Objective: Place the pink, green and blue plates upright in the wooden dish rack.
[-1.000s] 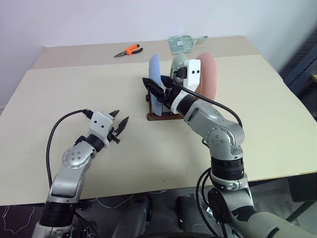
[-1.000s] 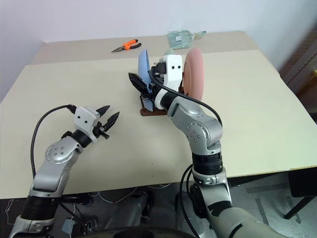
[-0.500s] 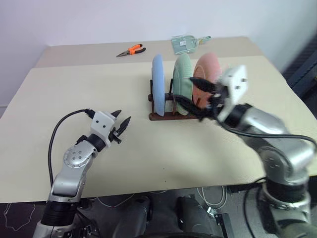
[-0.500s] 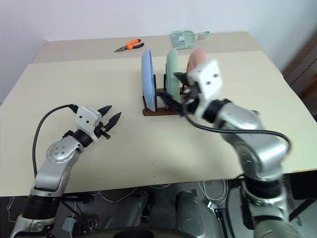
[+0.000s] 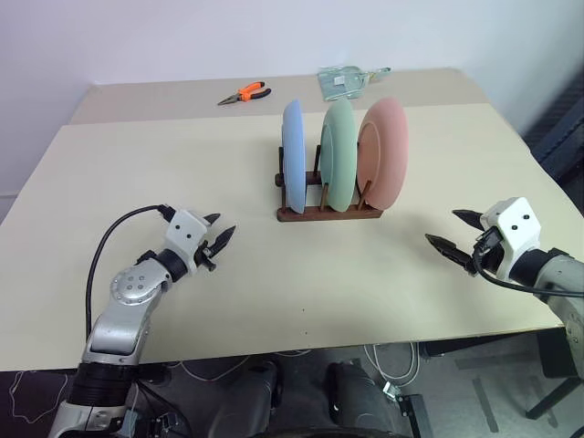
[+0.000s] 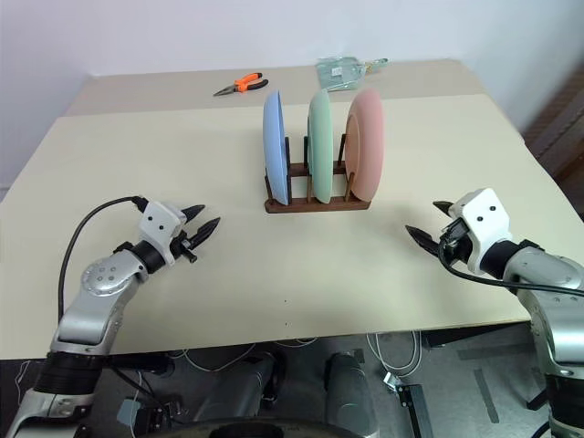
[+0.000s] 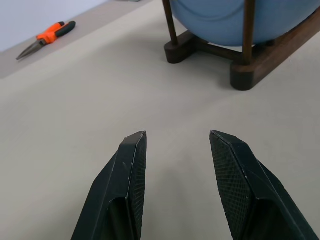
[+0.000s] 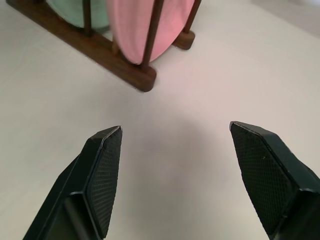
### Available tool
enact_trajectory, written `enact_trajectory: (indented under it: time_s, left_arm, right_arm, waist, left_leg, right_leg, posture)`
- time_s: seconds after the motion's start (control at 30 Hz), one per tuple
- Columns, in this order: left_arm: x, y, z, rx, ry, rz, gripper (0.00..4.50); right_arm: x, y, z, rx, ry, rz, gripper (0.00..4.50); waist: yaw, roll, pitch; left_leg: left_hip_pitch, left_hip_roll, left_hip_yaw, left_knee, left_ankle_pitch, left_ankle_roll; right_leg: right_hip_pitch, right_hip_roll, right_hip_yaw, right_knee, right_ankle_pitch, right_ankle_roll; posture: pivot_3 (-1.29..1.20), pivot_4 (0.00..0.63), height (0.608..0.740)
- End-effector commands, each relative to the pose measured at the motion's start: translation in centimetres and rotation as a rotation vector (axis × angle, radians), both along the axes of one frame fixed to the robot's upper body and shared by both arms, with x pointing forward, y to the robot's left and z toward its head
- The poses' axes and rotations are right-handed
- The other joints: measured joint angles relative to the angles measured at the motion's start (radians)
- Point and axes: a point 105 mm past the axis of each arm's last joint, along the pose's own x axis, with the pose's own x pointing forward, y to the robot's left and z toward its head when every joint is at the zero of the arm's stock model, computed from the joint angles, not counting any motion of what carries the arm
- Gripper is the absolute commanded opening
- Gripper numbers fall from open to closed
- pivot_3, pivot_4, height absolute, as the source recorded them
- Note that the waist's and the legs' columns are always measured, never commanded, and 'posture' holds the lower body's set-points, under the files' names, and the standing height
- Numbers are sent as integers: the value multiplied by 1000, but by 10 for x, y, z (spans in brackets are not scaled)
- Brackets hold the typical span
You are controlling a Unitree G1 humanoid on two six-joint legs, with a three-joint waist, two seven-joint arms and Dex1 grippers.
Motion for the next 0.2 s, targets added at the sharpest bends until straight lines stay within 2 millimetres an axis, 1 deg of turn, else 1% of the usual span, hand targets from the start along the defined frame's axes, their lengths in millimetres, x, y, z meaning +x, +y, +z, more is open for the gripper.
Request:
enact_trajectory:
  time_s: [0.03,0.2]
  left_arm:
    - [-1,5,9,18,-48,9,2038]
    - [-3,5,7,15,-45,21,2038]
  right_arm:
    - [4,1,4,-11,-42,17,3488]
    - [14,12,1,-11,-55,35,3488]
  waist:
    - [1,0,0]
    - [1,0,0]
  left_leg:
    - [0,0,0,0,0,0]
    - [0,0,0,0,0,0]
  right_leg:
    - [0,0,0,0,0,0]
    - [0,0,0,0,0,0]
  posture:
    - [0,150,719]
    - [0,150,719]
